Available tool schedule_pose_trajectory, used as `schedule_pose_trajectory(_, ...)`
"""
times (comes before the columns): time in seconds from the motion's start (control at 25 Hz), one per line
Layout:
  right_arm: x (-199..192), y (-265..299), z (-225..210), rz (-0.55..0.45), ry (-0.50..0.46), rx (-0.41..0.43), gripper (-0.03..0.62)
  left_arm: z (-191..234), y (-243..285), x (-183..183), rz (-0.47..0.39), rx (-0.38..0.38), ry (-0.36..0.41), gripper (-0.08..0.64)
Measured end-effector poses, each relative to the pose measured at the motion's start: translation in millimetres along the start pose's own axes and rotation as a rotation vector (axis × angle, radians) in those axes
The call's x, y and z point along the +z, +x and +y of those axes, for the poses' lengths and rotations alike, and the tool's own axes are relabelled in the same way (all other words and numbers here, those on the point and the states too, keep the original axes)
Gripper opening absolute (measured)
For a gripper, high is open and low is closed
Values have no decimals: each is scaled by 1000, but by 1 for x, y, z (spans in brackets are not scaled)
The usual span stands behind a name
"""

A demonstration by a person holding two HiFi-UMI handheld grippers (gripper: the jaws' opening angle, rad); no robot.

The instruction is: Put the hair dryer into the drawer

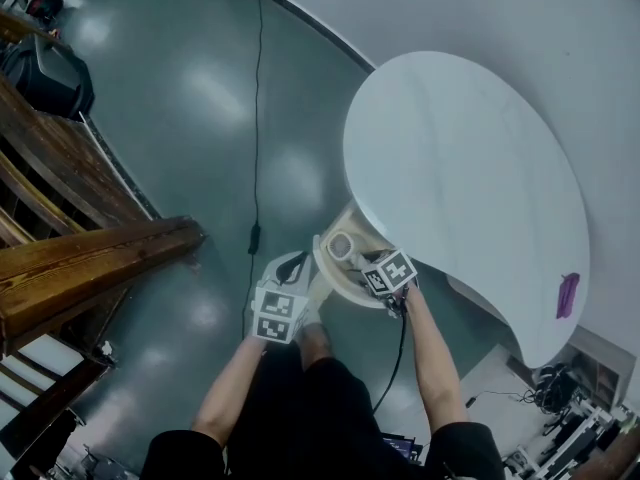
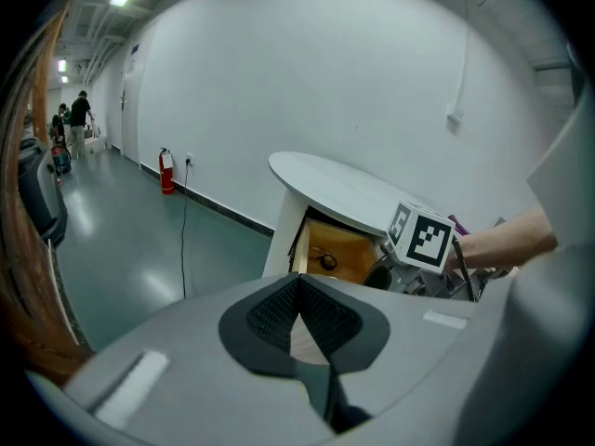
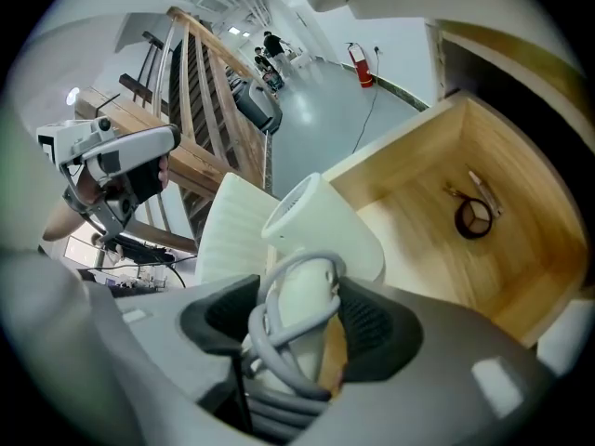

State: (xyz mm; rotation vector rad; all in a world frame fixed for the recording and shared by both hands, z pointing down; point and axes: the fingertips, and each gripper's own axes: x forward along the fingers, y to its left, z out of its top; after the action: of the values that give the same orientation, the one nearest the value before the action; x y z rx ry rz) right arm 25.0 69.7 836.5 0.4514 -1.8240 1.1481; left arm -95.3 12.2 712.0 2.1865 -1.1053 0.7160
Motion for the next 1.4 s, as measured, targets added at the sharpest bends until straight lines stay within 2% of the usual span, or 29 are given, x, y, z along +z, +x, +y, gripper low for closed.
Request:
schedule_pose_trajectory(0.56, -4, -1, -5, 12, 16, -32, 267, -4, -1, -1, 8, -27, 10, 6)
schedule_pose_trajectory(0.8, 0, -6, -5, -19, 53, -31, 270, -4, -1, -1, 10, -34, 15, 6)
schedule_pose_trajectory(1.4, 6, -18, 8, -62, 5, -72, 270, -5, -9, 7, 7, -43, 44, 6)
